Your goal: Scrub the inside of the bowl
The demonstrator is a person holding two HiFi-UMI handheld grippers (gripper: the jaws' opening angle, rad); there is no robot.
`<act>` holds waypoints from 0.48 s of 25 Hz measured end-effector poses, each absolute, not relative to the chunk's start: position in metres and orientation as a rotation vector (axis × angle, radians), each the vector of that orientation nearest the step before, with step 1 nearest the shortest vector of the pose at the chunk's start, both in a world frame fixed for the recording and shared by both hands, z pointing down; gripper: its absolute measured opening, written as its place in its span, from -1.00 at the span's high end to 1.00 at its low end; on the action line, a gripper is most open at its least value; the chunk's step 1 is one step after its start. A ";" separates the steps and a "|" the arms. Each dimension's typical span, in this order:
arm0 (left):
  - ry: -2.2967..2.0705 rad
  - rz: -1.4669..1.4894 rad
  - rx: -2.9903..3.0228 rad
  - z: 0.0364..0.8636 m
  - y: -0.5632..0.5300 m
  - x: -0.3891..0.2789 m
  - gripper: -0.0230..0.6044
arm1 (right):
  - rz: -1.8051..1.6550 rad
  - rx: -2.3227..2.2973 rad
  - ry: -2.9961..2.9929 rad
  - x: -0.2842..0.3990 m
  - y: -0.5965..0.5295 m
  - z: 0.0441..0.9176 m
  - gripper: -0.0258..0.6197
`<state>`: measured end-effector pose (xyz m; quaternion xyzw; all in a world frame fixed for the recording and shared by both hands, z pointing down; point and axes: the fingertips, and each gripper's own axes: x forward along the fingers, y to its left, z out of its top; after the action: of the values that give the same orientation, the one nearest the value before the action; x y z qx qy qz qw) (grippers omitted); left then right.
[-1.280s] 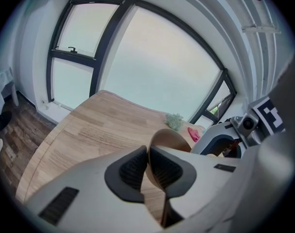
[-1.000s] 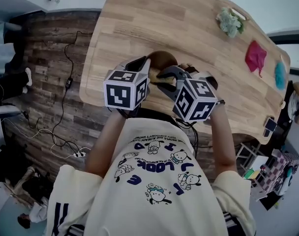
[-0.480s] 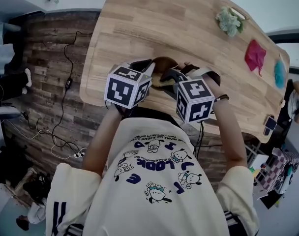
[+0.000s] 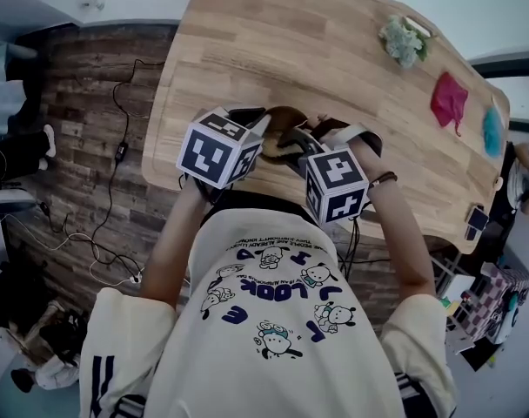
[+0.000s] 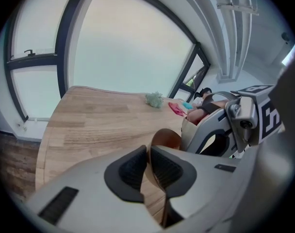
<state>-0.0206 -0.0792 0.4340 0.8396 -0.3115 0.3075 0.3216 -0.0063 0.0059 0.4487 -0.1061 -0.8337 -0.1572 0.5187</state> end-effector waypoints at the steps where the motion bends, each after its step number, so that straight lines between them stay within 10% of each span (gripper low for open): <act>1: -0.826 0.792 2.198 0.434 -0.080 -0.022 0.76 | -0.369 -0.235 -2.007 -0.007 0.003 0.448 0.68; 12: -0.749 0.876 2.216 0.445 -0.067 -0.009 0.75 | -0.721 -0.156 -1.909 -0.010 -0.017 0.447 0.68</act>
<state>-0.0091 -0.0670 0.4453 0.8416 -0.2845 0.3327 0.3163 -0.0097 -0.0168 0.4469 -0.0653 -0.7963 -0.3008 0.5207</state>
